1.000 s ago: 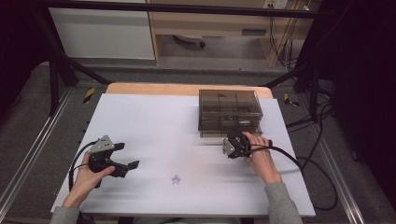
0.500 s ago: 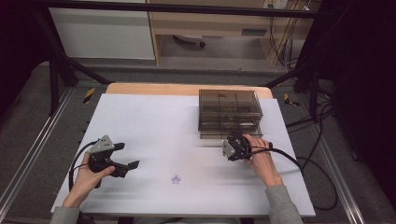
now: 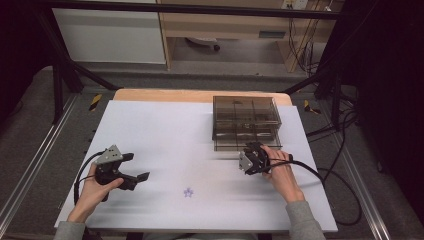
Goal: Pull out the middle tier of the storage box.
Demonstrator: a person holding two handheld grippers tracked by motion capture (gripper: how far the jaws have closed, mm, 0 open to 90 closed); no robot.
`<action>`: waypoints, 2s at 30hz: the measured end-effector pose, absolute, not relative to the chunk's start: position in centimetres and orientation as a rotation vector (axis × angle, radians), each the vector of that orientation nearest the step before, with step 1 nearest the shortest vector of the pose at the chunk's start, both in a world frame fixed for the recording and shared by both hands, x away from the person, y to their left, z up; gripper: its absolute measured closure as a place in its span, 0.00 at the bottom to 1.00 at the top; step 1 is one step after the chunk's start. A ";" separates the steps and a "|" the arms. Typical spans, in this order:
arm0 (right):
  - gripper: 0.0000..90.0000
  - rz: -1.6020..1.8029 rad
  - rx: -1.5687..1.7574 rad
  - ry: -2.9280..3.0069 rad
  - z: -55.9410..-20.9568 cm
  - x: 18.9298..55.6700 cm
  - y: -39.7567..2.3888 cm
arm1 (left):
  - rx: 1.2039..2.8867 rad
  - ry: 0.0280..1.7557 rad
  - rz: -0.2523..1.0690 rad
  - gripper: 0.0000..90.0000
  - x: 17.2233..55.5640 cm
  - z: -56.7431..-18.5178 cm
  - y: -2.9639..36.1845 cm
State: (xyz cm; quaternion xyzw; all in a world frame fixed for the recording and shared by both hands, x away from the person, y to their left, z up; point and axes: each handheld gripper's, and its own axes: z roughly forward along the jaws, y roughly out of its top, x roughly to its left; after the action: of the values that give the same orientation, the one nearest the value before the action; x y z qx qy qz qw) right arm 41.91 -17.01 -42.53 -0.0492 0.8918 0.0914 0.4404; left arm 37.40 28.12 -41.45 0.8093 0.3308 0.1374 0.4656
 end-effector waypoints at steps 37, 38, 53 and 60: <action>0.74 0.246 -0.132 2.218 -42.6 41.4 -17.1 | 1.988 0.810 0.338 0.02 37.4 -41.4 28.1; 0.75 0.247 -0.132 2.219 -42.6 41.3 -17.1 | 1.989 0.811 0.338 0.02 37.4 -41.4 28.1; 0.73 0.239 -0.136 2.228 -42.7 41.4 -17.1 | 1.988 0.810 0.337 0.02 37.4 -41.4 28.1; 0.69 0.248 -0.121 2.225 -42.7 41.5 -17.1 | 1.988 0.811 0.336 0.02 37.4 -41.4 28.0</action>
State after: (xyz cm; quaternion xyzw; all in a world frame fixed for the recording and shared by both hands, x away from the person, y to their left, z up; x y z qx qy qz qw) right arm 41.47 -17.11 -42.65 -0.0488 0.8937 0.0998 0.4348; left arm 37.37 28.05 -41.44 0.8097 0.3302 0.1369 0.4655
